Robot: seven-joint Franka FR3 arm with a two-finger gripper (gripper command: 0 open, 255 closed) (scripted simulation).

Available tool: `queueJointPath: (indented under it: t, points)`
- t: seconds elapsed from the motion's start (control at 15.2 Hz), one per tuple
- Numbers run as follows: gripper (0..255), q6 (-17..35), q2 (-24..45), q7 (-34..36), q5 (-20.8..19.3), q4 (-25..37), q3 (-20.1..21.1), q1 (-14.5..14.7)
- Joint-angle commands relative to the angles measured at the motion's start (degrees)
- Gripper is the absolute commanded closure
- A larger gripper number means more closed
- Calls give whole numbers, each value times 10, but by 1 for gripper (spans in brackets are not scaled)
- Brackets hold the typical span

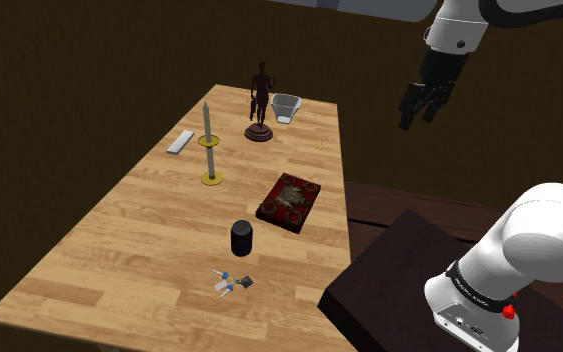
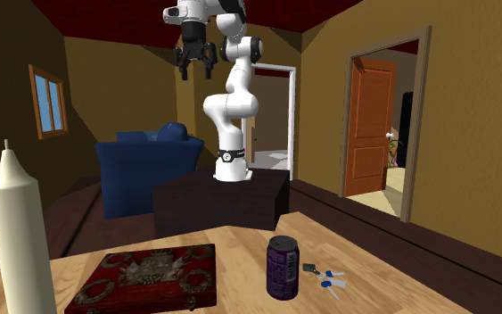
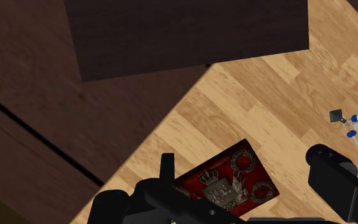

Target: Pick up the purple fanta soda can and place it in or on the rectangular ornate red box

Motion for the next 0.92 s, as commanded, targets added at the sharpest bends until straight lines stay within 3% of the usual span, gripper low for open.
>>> queueJointPath:
  t: [0.0,0.86]
  points:
    - [0,0,0,0,0,0,0,0]
    - [0,222,179,115,57,-42,93,35]
